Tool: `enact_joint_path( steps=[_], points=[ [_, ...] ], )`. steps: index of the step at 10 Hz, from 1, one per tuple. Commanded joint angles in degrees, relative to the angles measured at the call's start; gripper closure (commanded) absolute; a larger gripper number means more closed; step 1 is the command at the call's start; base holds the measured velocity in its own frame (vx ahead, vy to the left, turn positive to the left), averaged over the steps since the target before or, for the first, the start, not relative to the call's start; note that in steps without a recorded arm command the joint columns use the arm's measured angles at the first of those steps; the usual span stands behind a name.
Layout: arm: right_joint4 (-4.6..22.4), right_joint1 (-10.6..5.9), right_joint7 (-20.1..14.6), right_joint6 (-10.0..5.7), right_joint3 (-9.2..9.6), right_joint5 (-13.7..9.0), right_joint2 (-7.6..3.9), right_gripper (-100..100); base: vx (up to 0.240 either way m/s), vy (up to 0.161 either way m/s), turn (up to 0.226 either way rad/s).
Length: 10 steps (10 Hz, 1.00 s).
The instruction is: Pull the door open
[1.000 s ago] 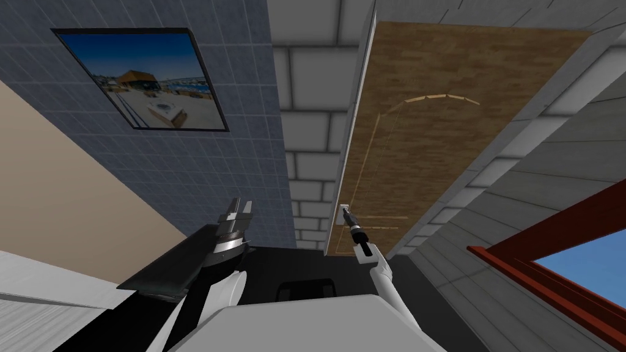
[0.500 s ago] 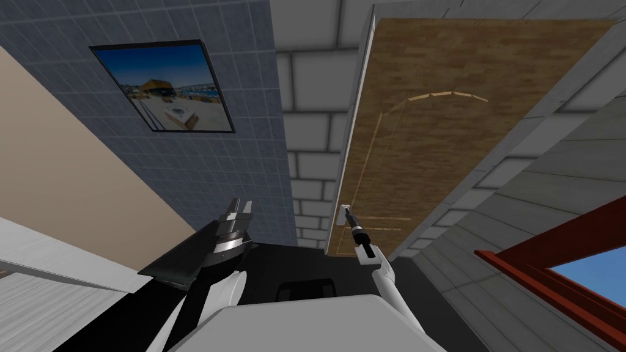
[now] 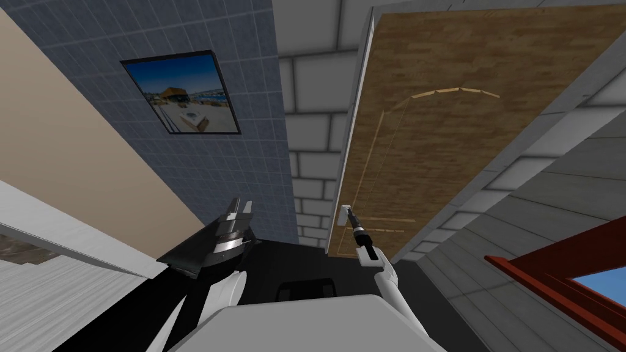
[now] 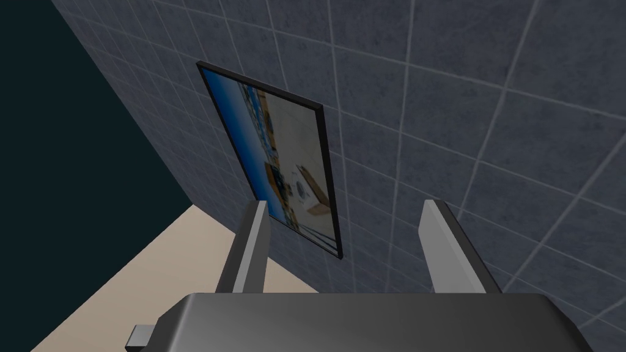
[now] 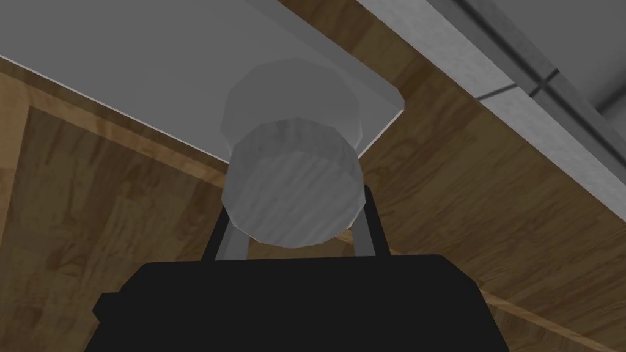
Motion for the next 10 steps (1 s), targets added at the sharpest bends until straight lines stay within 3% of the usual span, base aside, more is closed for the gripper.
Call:
enact_joint_path(
  steps=[1,2,3,5,6,7,8,10],
  points=[
    [-0.2,-0.2,-2.2,-0.03,1.24,-1.1,0.62,100,-0.043,-0.034,0.044],
    [-0.6,0.2,-4.2,-0.04,1.62,-3.1,0.36,100,-0.045,-0.025,0.087],
    [-0.6,0.2,-4.5,-0.04,1.62,-3.1,0.36,100,-0.035,-0.015,0.031],
    [-1.4,1.05,-8.3,-0.06,2.41,-7.2,-0.2,100,-0.05,-0.021,0.073],
    [-1.4,1.05,-9.3,-0.06,2.41,-7.4,-0.2,100,-0.041,-0.025,0.093],
    [-1.8,1.47,-11.1,-0.06,2.81,-9.5,-0.48,100,-0.042,-0.029,0.096],
    [-1.8,1.47,-11.7,-0.06,2.81,-9.5,-0.48,100,-0.028,-0.019,0.04],
    [-2.6,2.34,-15.4,-0.08,3.62,-13.6,-1.05,100,-0.041,-0.031,0.094]
  ],
)
